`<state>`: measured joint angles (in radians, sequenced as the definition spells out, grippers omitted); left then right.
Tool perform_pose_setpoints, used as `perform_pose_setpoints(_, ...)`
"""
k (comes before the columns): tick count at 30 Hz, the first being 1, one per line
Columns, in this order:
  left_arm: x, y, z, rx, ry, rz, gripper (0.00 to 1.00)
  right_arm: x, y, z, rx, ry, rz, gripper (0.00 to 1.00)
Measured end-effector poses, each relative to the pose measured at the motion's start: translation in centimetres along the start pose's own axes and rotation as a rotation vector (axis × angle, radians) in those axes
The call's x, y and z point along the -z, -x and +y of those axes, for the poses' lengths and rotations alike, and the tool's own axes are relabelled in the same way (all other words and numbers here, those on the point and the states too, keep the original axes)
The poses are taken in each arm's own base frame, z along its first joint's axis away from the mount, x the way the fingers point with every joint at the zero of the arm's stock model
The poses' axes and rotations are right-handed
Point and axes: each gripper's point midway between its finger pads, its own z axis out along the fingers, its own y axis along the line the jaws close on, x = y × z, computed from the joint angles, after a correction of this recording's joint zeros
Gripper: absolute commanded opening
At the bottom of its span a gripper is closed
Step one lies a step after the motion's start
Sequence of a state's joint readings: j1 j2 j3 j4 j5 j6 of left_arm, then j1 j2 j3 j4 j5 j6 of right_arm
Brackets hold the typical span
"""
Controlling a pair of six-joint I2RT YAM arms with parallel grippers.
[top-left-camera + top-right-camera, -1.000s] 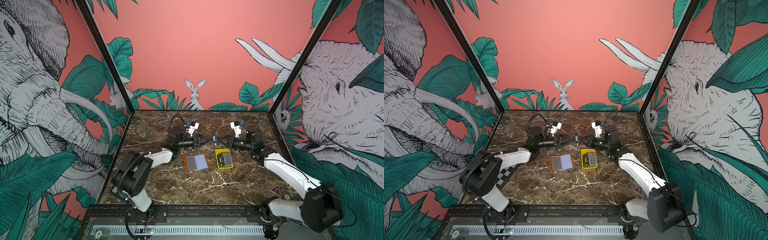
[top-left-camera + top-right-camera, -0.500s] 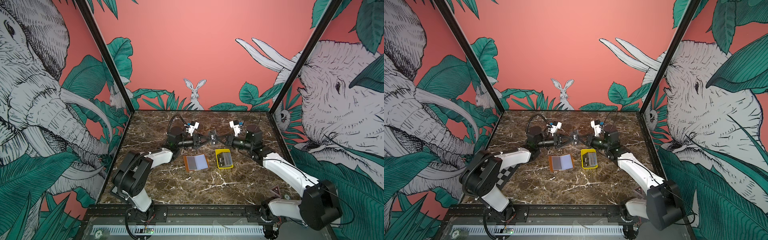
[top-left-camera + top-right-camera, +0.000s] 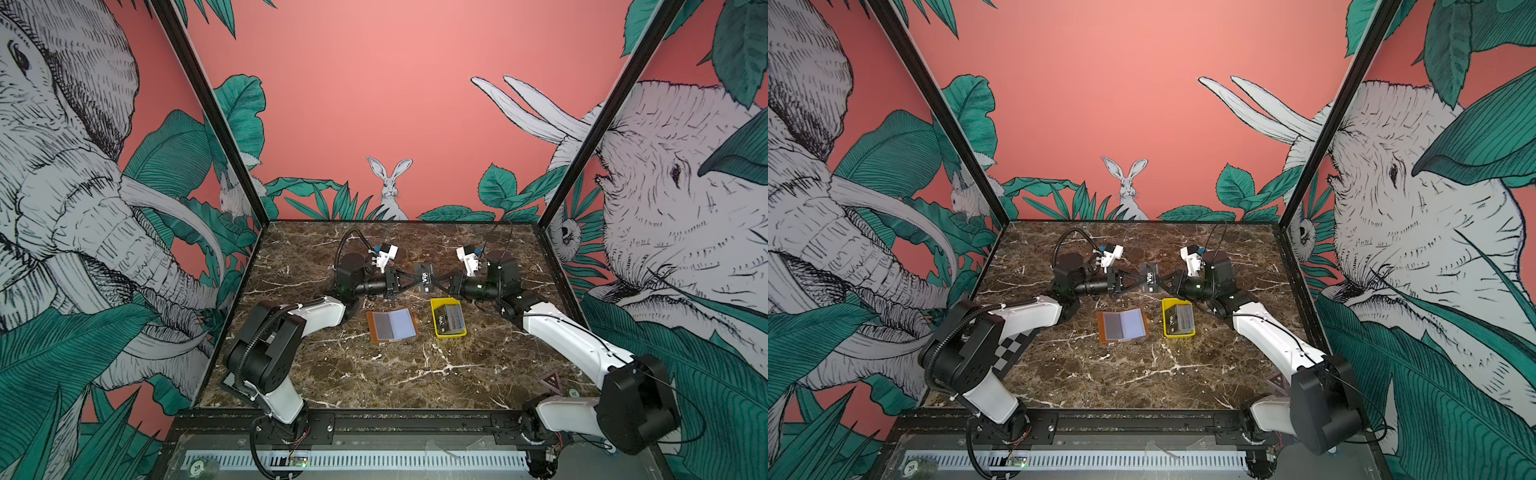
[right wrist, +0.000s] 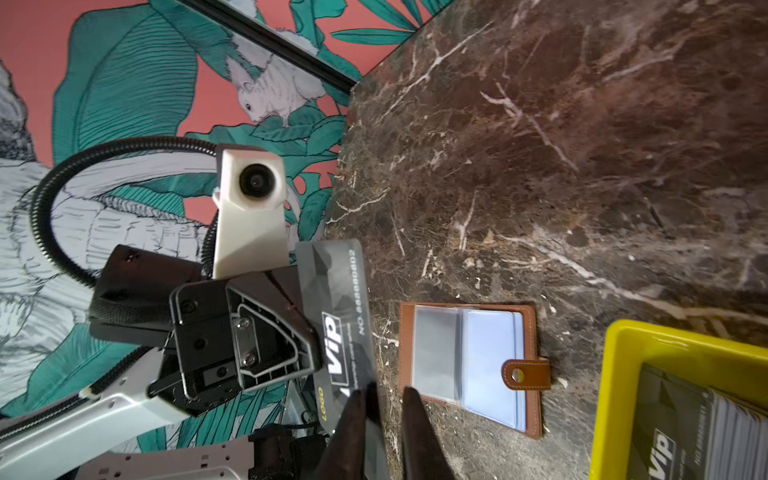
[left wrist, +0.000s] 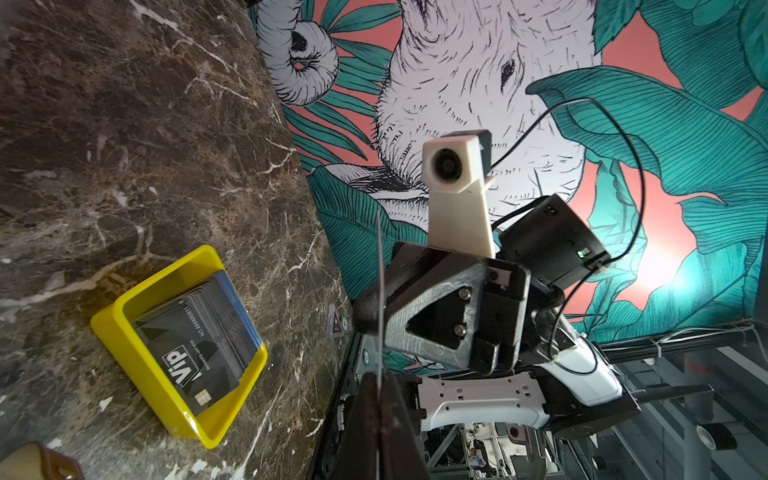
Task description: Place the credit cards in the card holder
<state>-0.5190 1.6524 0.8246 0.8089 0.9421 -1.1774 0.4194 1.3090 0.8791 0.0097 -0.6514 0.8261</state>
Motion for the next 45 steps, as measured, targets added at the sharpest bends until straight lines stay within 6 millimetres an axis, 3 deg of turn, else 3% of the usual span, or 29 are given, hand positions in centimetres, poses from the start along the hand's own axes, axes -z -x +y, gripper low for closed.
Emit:
perform_pose_setpoints(7,2.0,-1.2,3.3,0.028,0.139,-0.025,0.05,-1.1,-1.8,-0.4,0.106,-0.143,0.044,0.28)
perform_pose_setpoints(14,3.8,-3.2,5.8,0.045,0.269,-0.029,0.05,-3.4,-4.8,-2.6,0.185,-0.271,0.133,0.28)
perform_pose_setpoints(21,5.9,-6.1,8.9,0.118,0.397,-0.036,0.06,-5.8,-7.8,-4.9,0.229,-0.344,0.233,0.23)
perform_pose_setpoints(28,7.7,-8.3,10.7,0.174,0.492,-0.045,0.06,-7.2,-10.5,-5.8,0.244,-0.366,0.310,0.20)
perform_pose_setpoints(38,9.1,-7.6,12.0,0.192,0.558,-0.094,0.06,-8.6,-13.0,-9.5,0.207,-0.472,0.387,0.13)
perform_pose_setpoints(45,8.9,-7.9,12.7,0.211,0.558,-0.092,0.07,-8.8,-13.2,-10.3,0.201,-0.502,0.393,0.12)
